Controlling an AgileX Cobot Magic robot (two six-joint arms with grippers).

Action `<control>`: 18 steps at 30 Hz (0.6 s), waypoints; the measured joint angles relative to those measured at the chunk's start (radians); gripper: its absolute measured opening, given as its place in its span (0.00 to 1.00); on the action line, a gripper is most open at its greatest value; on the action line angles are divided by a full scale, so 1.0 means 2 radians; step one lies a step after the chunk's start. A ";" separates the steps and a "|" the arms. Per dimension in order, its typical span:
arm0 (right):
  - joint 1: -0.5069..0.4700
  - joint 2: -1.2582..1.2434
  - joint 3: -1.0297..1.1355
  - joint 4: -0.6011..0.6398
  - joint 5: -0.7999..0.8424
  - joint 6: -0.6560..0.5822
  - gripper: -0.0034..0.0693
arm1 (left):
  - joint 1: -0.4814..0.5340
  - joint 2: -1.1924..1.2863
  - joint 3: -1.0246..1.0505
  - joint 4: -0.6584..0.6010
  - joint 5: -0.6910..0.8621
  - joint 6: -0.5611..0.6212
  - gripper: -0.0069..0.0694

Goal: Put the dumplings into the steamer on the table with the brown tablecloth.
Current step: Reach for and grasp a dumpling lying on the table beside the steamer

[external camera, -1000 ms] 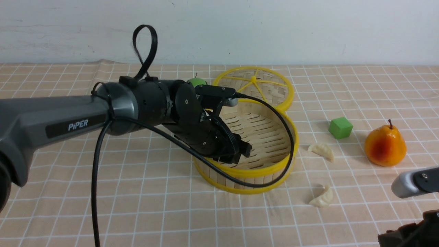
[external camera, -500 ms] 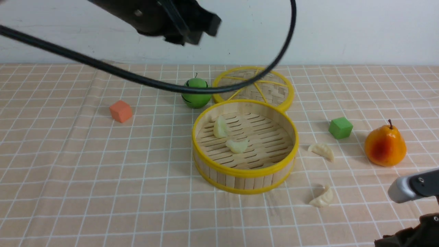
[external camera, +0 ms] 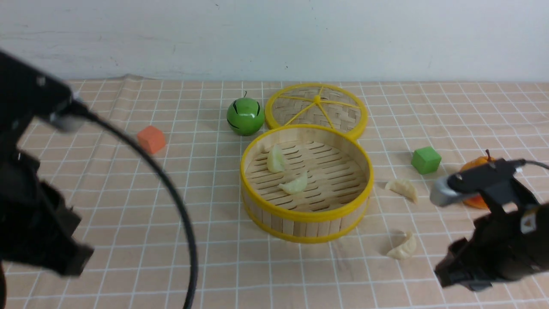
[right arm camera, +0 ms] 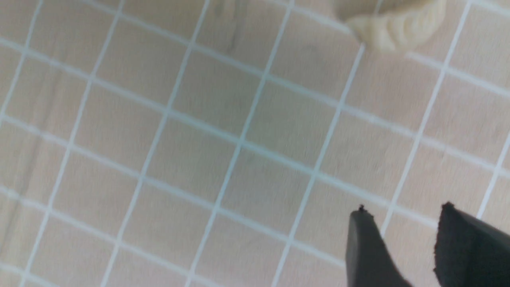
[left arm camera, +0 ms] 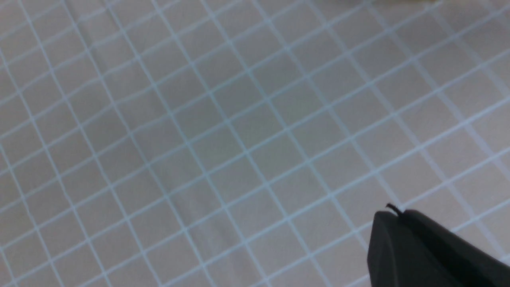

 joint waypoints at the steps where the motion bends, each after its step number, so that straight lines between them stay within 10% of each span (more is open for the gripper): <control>1: -0.002 0.028 -0.033 -0.007 -0.001 0.012 0.55 | 0.000 -0.015 0.036 0.009 0.000 -0.006 0.07; 8: -0.048 0.192 -0.195 -0.069 0.016 0.046 0.77 | 0.000 -0.118 0.161 0.024 -0.034 -0.059 0.07; 18: -0.067 0.355 -0.402 -0.065 0.078 -0.004 0.66 | 0.000 -0.301 0.294 0.034 -0.212 -0.079 0.07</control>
